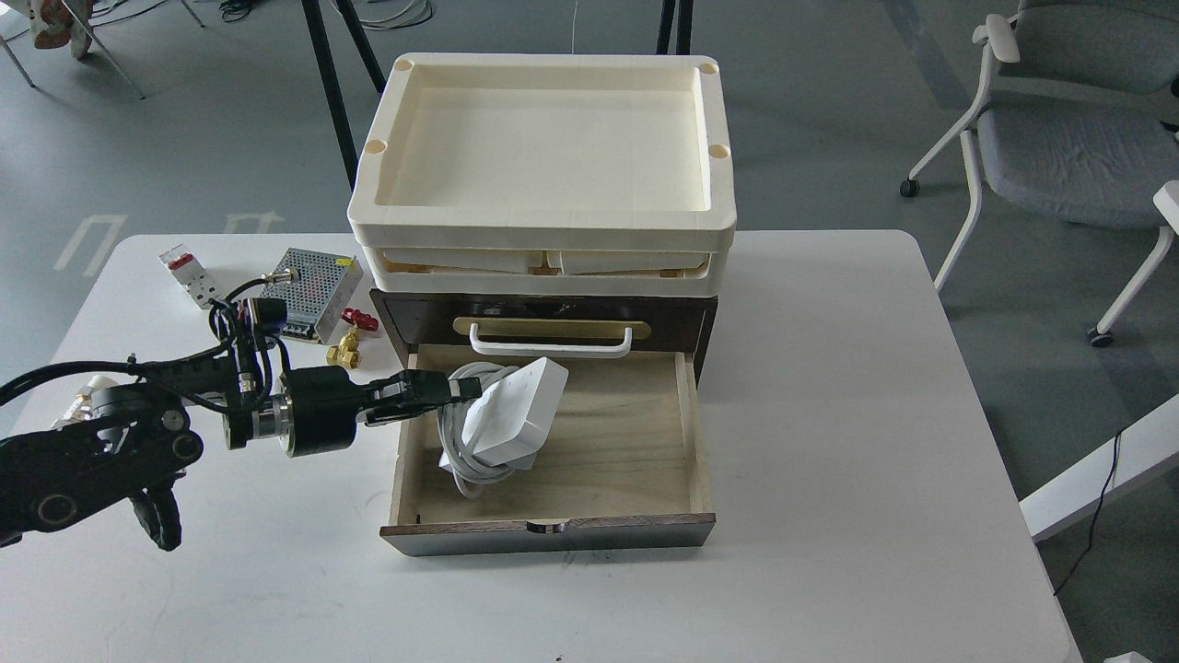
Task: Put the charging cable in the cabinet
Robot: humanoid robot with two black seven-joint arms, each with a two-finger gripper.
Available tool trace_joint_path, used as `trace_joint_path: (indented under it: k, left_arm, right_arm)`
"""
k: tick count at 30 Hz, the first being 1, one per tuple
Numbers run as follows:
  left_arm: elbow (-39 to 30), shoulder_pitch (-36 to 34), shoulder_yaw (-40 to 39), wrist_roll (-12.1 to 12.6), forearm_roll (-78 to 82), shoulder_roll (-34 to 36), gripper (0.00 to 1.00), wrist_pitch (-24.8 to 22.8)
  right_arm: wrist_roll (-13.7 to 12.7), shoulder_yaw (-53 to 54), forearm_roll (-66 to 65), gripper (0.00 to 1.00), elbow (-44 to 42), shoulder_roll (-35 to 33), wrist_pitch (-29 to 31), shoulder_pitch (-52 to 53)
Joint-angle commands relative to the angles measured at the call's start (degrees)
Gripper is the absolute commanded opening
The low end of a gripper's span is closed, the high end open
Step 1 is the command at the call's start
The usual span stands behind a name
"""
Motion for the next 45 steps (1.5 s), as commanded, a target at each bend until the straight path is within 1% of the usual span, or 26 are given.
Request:
trace_joint_path:
  k: [1, 5, 11, 15, 16, 21, 23, 27, 29, 30, 31, 32, 34, 35, 38, 40, 42, 45]
  left_arm:
    - [1.5, 0.9, 0.0, 0.0, -0.1, -1.7, 0.01, 0.4]
    - [2.3, 1.1, 0.0, 0.0, -0.4, -3.8, 0.06, 0.6]
    - [6.9, 1.5, -0.1, 0.0, -3.8, -8.1, 0.18, 0.4]
    - [7.8, 1.5, 0.0, 0.0, -6.1, -9.3, 0.21, 0.3]
    - [7.9, 1.7, 0.0, 0.0, -6.5, -9.7, 0.24, 0.4]
    - [9.7, 2.3, 0.0, 0.0, -8.7, -11.1, 0.49, 0.1]
    - [9.5, 2.9, 0.2, 0.0, -8.8, -11.0, 0.53, 0.0]
    - [8.7, 4.5, -0.2, 0.0, -9.0, -10.0, 0.66, -0.1]
    - [8.6, 4.6, -1.0, 0.0, -9.0, -9.2, 0.69, -0.8]
    - [8.4, 4.8, -2.0, 0.0, -9.1, -8.3, 0.70, -2.1]
    - [7.7, 4.9, -3.4, 0.0, -9.3, -6.9, 0.70, -4.7]
    - [6.6, 5.4, -5.2, 0.0, -9.6, -5.4, 0.71, -5.2]
    - [4.9, 6.8, -9.6, 0.0, -11.1, -2.1, 0.73, -5.2]
    - [4.7, 7.5, -12.7, 0.0, -12.2, -0.7, 0.76, -5.2]
    - [5.1, 8.9, -21.1, 0.0, -14.9, 1.2, 0.86, -5.2]
    - [5.5, 9.6, -25.9, 0.0, -18.2, 2.6, 0.89, -5.2]
    - [7.0, 9.9, -28.7, 0.0, -22.0, 4.3, 0.93, -5.2]
    - [13.3, 9.9, -29.8, 0.0, -27.1, 5.5, 0.97, -5.2]
  right_arm:
    - [0.3, 0.0, 0.0, 1.00, 0.0, 0.0, 0.0, -0.6]
    - [0.8, 0.0, 0.1, 1.00, 0.0, 0.0, 0.0, -0.7]
    - [0.9, 0.0, 0.1, 1.00, 0.1, -0.1, 0.0, -0.9]
    - [1.0, 0.0, 0.1, 1.00, 0.1, -0.1, 0.0, -1.4]
    - [1.0, 0.0, 0.1, 1.00, 0.2, -0.1, 0.0, -1.4]
    - [1.1, 0.0, 0.1, 1.00, 0.2, -0.1, 0.0, -1.4]
    - [1.0, 0.0, 0.1, 1.00, 0.1, -0.1, 0.0, -1.5]
    - [1.0, 0.0, 0.1, 1.00, 0.1, -0.1, 0.0, -1.5]
    - [1.1, 0.0, 0.1, 1.00, 0.1, -0.1, 0.0, -1.5]
    - [1.1, 0.0, 0.1, 1.00, 0.1, -0.1, 0.0, -1.5]
    - [1.1, 0.0, 0.1, 1.00, 0.1, -0.1, 0.0, -1.5]
    - [1.1, 0.0, 0.1, 1.00, 0.1, -0.1, 0.0, -1.5]
    - [1.1, 0.0, 0.1, 1.00, -0.1, -0.1, 0.0, -1.5]
    - [1.1, 0.0, 0.1, 1.00, -0.2, -0.1, 0.0, -1.5]
    - [1.1, 0.0, 0.1, 1.00, -0.2, 0.0, 0.0, -1.5]
    - [1.1, 0.0, 0.1, 1.00, -0.2, 0.0, 0.0, -1.5]
    - [1.1, 0.0, 0.1, 1.00, -0.2, 0.0, 0.0, -1.5]
    - [1.1, 0.0, 0.1, 1.00, -0.2, 0.0, 0.0, -1.5]
